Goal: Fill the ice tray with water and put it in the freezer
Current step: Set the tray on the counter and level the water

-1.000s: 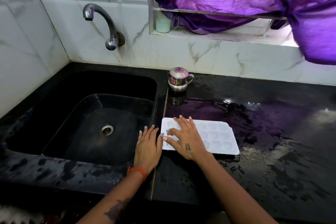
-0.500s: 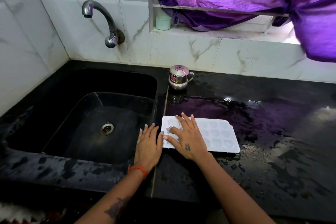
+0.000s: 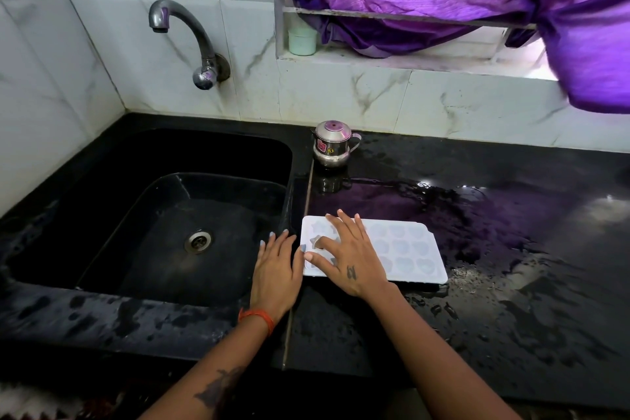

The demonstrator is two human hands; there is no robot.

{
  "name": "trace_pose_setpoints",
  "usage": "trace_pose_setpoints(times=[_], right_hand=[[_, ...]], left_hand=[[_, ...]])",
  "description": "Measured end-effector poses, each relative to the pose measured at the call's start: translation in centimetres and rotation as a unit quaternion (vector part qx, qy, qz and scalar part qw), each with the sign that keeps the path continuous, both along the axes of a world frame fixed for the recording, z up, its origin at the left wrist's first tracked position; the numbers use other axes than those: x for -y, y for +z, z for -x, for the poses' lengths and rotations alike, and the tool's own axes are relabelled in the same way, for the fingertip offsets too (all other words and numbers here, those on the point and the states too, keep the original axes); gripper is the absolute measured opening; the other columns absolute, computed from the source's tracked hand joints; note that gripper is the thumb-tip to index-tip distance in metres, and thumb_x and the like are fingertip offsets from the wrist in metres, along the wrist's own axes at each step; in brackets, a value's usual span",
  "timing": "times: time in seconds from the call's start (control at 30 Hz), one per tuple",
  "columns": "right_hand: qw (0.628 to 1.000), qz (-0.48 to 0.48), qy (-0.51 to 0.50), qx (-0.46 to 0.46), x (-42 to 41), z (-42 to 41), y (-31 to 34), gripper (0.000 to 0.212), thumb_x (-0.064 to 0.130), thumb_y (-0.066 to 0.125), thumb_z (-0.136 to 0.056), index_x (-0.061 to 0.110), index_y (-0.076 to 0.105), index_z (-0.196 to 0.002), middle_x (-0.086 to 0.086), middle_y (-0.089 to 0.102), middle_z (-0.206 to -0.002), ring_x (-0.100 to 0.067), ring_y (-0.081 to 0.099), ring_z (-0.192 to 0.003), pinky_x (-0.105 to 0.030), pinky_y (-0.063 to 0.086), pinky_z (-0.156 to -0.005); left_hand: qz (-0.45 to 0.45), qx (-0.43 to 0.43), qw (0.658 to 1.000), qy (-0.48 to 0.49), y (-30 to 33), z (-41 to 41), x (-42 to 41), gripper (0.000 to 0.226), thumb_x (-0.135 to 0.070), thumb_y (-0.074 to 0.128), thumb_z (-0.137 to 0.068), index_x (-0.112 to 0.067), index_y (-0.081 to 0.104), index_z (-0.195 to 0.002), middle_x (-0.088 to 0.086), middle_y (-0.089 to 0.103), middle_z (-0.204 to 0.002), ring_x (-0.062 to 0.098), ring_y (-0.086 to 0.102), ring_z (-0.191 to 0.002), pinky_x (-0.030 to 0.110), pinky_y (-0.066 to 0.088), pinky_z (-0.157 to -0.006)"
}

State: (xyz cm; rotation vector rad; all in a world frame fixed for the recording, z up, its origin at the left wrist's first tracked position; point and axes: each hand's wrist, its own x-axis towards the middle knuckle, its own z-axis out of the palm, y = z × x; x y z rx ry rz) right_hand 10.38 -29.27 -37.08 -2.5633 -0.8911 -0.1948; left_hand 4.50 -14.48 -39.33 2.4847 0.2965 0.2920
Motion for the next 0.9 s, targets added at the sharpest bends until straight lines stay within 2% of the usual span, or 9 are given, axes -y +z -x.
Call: trace_pose_setpoints(times=[0.07, 0.23, 0.4, 0.5, 0.7, 0.9], right_hand=[[1.000, -0.008, -0.003, 0.000, 0.1, 0.0, -0.1, 0.070, 0.074, 0.016, -0.084, 0.027, 0.065, -0.100, -0.007, 0.038, -0.148, -0.022, 0.017, -0.144, -0.035, -0.005, -0.118], [0.999, -0.050, -0.020, 0.004, 0.4, -0.1, -0.2, 0.064, 0.070, 0.023, -0.088, 0.022, 0.063, -0.100, -0.008, 0.045, -0.143, -0.023, 0.023, -0.142, -0.033, -0.003, -0.117], [0.993, -0.095, -0.065, 0.018, 2.1, -0.5, 0.4, 0.049, 0.060, 0.039, -0.089, 0.021, 0.063, -0.106, -0.008, 0.047, -0.141, -0.025, 0.027, -0.141, -0.036, 0.003, -0.118], [0.986, -0.116, -0.111, 0.035, 4.2, -0.7, 1.0, 0.043, 0.057, 0.042, -0.089, 0.022, 0.063, -0.104, -0.009, 0.048, -0.140, -0.026, 0.028, -0.140, -0.036, 0.004, -0.117], [0.964, -0.158, -0.212, 0.041, 9.3, 0.4, 1.4, 0.047, 0.058, 0.043, -0.085, 0.019, 0.063, -0.101, -0.012, 0.047, -0.139, -0.028, 0.026, -0.141, -0.042, 0.008, -0.118], [0.950, -0.132, -0.281, 0.021, 12.0, 2.6, -0.2, 0.057, 0.065, 0.039, -0.080, 0.016, 0.063, -0.096, -0.016, 0.048, -0.139, -0.031, 0.028, -0.139, -0.044, 0.008, -0.117]], left_hand=[[-0.001, 0.002, 1.000, 0.001, -0.1, 0.0, 0.0, 0.047, -0.037, 0.028, -0.100, -0.014, 0.042, -0.138, 0.003, 0.033, -0.151, 0.018, 0.017, -0.144, 0.030, 0.003, -0.118], [0.006, 0.000, 1.000, 0.002, 0.3, 0.1, 0.1, 0.062, -0.046, 0.019, -0.090, -0.014, 0.043, -0.137, 0.003, 0.035, -0.150, 0.018, 0.018, -0.144, 0.029, 0.003, -0.117], [0.003, 0.006, 1.000, 0.006, 0.1, 0.0, 0.1, 0.047, -0.039, 0.030, -0.100, -0.014, 0.044, -0.137, 0.004, 0.035, -0.150, 0.018, 0.019, -0.144, 0.028, 0.003, -0.118], [0.006, 0.008, 1.000, 0.006, 0.1, 0.0, 0.1, 0.054, -0.044, 0.025, -0.097, -0.014, 0.045, -0.136, 0.003, 0.036, -0.150, 0.017, 0.019, -0.144, 0.027, 0.002, -0.117], [0.006, 0.006, 1.000, 0.004, 0.2, 0.1, 0.1, 0.062, -0.047, 0.019, -0.091, -0.014, 0.046, -0.137, 0.003, 0.036, -0.150, 0.017, 0.020, -0.143, 0.025, 0.001, -0.116], [0.002, 0.003, 1.000, 0.003, 0.2, 0.1, 0.1, 0.062, -0.047, 0.019, -0.091, -0.014, 0.045, -0.137, 0.003, 0.035, -0.150, 0.017, 0.020, -0.143, 0.025, 0.001, -0.116]])
